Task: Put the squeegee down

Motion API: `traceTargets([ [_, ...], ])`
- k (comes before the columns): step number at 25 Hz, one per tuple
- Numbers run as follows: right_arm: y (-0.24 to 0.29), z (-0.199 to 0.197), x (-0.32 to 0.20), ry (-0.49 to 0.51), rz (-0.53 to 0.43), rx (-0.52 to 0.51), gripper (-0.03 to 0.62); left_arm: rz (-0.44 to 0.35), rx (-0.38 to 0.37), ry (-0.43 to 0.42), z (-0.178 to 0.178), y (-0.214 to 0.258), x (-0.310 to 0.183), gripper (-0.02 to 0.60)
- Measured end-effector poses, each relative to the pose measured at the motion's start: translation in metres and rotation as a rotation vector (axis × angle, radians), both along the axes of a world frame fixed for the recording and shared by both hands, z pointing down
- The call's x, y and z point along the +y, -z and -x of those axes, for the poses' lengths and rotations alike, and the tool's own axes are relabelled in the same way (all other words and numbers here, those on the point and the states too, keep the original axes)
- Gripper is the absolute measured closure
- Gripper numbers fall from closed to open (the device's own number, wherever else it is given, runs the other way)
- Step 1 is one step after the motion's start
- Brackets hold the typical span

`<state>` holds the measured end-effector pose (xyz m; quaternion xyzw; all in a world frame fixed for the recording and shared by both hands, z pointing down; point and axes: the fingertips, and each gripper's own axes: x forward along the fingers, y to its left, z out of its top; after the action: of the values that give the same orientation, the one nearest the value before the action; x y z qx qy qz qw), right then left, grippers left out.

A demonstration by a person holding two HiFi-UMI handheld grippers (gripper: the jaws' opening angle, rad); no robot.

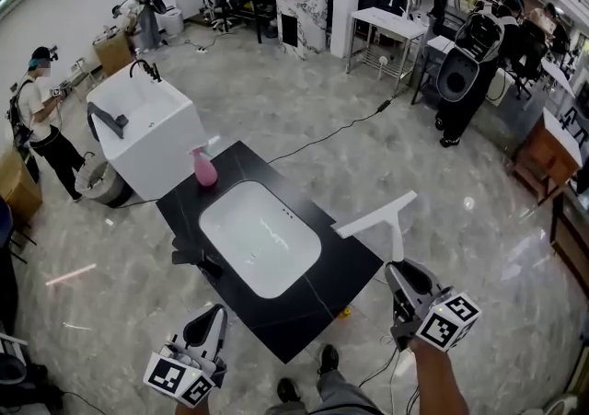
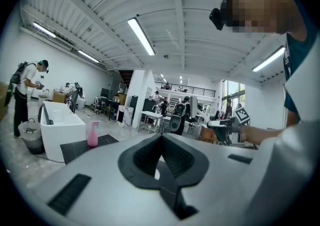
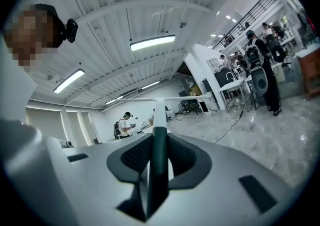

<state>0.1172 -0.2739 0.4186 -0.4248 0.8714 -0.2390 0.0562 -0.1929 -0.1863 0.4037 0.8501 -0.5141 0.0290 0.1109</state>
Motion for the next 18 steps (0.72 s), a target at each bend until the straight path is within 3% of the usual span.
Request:
traceTargets([
  [18,-0.073,0.007,-0.062,0.041,0.123,0.035,0.500,0.096,-0.004,0.027,-0.004,-0.040,-0.038,0.577],
])
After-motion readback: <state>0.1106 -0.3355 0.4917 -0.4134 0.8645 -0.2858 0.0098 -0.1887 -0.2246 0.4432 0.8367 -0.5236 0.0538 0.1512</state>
